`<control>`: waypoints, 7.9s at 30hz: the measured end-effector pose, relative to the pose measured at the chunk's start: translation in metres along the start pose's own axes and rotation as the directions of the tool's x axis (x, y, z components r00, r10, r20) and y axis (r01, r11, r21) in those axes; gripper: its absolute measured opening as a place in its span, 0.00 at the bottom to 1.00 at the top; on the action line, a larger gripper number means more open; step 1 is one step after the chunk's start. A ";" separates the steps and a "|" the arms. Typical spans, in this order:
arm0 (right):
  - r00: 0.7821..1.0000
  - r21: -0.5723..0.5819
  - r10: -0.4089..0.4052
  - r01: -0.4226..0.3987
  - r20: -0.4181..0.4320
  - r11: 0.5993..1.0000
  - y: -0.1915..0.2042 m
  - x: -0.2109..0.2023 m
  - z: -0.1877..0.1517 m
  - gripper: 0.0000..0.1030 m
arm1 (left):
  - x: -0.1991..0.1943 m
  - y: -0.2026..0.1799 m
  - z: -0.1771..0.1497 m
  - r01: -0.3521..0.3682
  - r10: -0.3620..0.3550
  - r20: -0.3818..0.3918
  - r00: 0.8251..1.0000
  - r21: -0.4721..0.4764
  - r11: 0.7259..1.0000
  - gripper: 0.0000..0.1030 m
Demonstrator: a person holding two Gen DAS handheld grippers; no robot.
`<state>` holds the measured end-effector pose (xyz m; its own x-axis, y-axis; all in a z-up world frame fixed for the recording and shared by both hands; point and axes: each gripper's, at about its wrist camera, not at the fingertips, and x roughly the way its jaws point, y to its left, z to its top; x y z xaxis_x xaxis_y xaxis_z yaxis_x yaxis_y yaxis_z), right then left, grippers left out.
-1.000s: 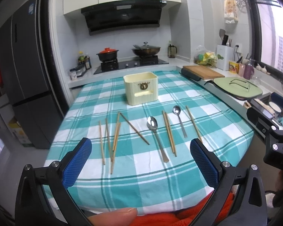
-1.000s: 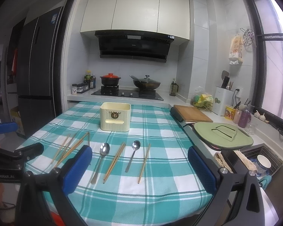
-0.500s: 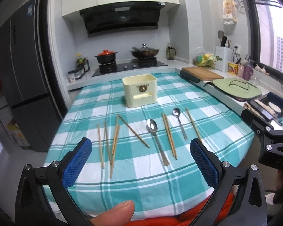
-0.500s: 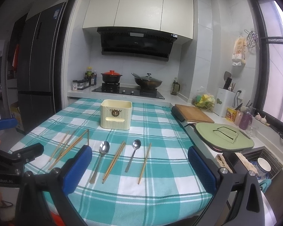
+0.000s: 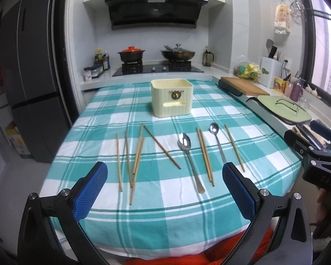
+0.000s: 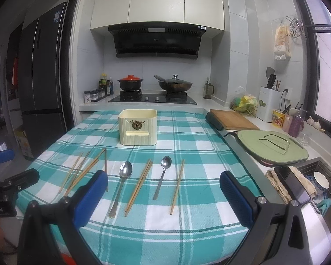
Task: Organize utensils
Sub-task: 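Lower the left tool and grasp a wooden chopstick while the right tool grasps another chopstick, then lift both chopsticks and carry them over the cream utensil holder with both tools, then lower the chopsticks into the holder and open both tools, then move the right tool to a steel spoon and grasp its handle while the left tool hovers over chopsticks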
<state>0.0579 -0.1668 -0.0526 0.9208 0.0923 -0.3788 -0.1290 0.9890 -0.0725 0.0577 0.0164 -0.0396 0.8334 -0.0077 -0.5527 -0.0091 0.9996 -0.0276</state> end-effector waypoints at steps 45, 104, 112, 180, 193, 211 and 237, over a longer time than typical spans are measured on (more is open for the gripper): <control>0.830 0.176 0.107 -0.011 -0.548 0.984 -0.062 0.282 -0.050 0.66 | 0.285 0.164 0.013 -0.237 0.155 -0.495 0.855 -0.106 0.966 0.99; 0.900 0.224 0.349 -0.294 -0.262 0.929 -0.085 0.274 0.101 0.07 | 0.194 0.149 0.138 0.099 -0.114 -0.085 0.990 -0.164 0.981 0.04; 0.926 0.148 0.350 -0.330 -0.139 0.932 -0.074 0.209 0.130 0.07 | 0.154 0.131 0.156 0.156 -0.161 -0.019 0.987 -0.142 0.977 0.04; 0.931 0.116 0.322 -0.305 -0.170 0.945 0.005 0.412 0.241 0.07 | 0.390 0.046 0.304 0.108 -0.121 -0.116 0.986 -0.114 0.988 0.10; 0.883 0.069 0.325 -0.321 -0.337 0.944 0.022 0.387 0.259 0.40 | 0.280 0.062 0.302 0.017 -0.016 -0.026 1.000 0.028 0.999 0.97; 0.953 -0.008 0.076 -0.082 -0.294 0.997 -0.054 0.207 0.005 0.50 | 0.174 0.151 -0.010 -0.119 0.041 -0.275 0.961 -0.274 0.954 0.99; 0.925 0.105 0.069 -0.031 -0.373 0.994 -0.034 0.236 -0.065 0.50 | 0.213 0.192 -0.047 -0.258 0.165 -0.306 0.938 -0.295 0.920 0.99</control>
<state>0.2556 -0.1858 -0.1995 0.7062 0.1101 -0.6994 -0.1186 0.9923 0.0366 0.2072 0.2051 -0.2018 0.6108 0.1487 -0.7777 -0.3860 0.9135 -0.1284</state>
